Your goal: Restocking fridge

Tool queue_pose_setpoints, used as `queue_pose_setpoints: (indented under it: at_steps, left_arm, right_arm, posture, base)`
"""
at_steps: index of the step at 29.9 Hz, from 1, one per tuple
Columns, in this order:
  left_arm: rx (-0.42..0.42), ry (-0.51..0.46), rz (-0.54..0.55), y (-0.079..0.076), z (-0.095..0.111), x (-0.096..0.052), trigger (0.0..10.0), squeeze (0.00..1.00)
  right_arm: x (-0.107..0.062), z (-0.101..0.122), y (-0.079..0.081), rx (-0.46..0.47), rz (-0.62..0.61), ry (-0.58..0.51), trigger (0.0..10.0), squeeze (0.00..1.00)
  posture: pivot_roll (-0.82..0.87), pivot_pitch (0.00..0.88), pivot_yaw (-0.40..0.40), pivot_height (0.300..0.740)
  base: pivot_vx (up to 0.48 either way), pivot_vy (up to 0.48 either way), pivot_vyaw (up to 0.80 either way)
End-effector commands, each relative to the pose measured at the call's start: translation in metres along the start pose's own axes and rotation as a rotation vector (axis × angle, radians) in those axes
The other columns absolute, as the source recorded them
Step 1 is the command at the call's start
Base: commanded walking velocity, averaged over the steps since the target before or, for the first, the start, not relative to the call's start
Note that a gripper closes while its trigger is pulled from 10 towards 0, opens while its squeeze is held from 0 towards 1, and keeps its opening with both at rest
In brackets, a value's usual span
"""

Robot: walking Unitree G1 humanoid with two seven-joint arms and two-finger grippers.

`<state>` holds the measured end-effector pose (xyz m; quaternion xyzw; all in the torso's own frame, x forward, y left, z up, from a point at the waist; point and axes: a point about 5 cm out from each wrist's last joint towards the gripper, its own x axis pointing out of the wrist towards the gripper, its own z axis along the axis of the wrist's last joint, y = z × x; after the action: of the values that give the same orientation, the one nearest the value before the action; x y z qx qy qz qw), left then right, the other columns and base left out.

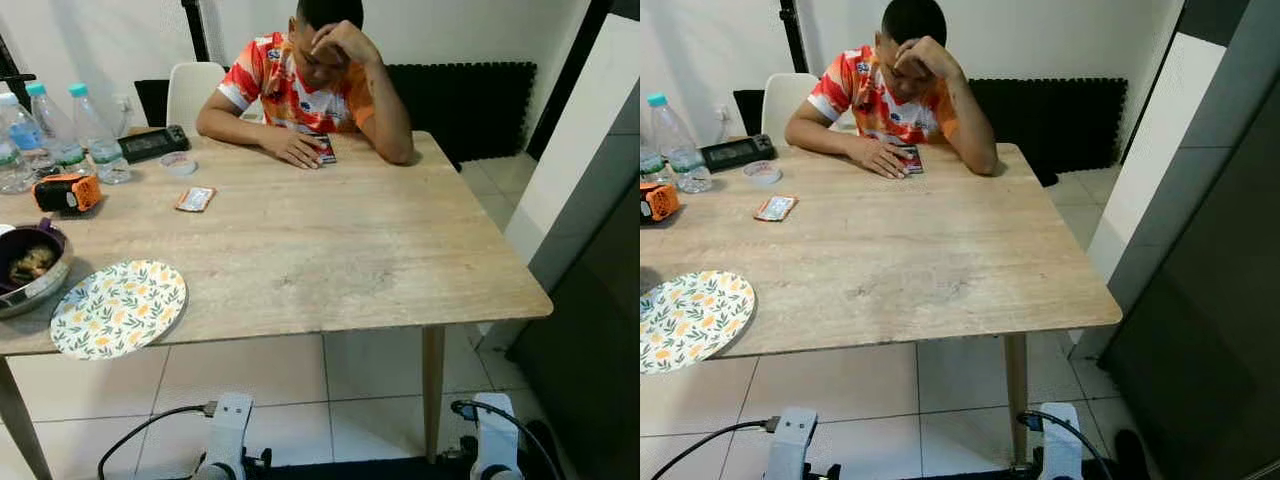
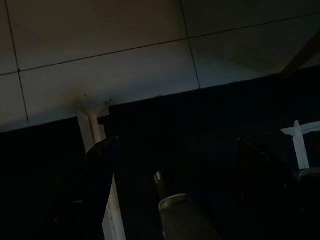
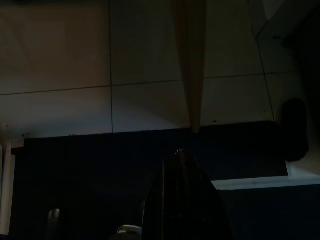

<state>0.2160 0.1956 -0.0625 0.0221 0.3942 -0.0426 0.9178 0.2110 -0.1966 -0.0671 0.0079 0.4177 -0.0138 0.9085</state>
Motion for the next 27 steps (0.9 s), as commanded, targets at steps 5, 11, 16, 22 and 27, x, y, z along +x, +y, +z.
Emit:
queue_pose_setpoints:
  at_steps: [5, 11, 16, 22, 27]
  left_arm:
    - [-0.061, 0.019, 0.08, 0.016, -0.002, -0.003, 10.0, 0.0]
    - [-0.081, 0.011, 0.097, 0.018, -0.006, -0.004, 10.0, 0.0]
    - [-0.086, 0.002, 0.097, 0.016, -0.002, -0.003, 10.0, 0.0]
    - [-0.071, 0.007, 0.086, 0.012, 0.001, -0.001, 10.0, 0.0]
    - [-0.016, 0.016, 0.049, 0.006, 0.004, 0.001, 10.0, 0.0]
  right_arm:
    - [0.0, -0.002, -0.002, 0.027, -0.025, 0.019, 10.0, 0.0]
    - [0.0, -0.004, 0.002, 0.051, -0.047, 0.028, 10.0, 0.0]
    - [0.001, 0.0, -0.002, 0.061, -0.064, 0.027, 10.0, 0.0]
    - [0.001, 0.001, -0.007, 0.056, -0.076, 0.048, 10.0, 0.0]
    - [0.0, -0.003, -0.011, 0.065, -0.085, 0.072, 10.0, 0.0]
  posture:
    - [0.09, 0.0, -0.068, 0.74]
    - [0.1, 0.0, -0.062, 0.74]
    - [0.09, 0.0, -0.07, 0.74]
    - [0.07, 0.0, -0.047, 0.74]
    - [0.03, 0.0, 0.001, 0.74]
  base:
    - [0.0, 0.0, 0.0]
    - [0.0, 0.0, 0.0]
    - [0.0, 0.0, 0.0]
    - [0.0, 0.0, 0.0]
    - [0.0, 0.0, 0.0]
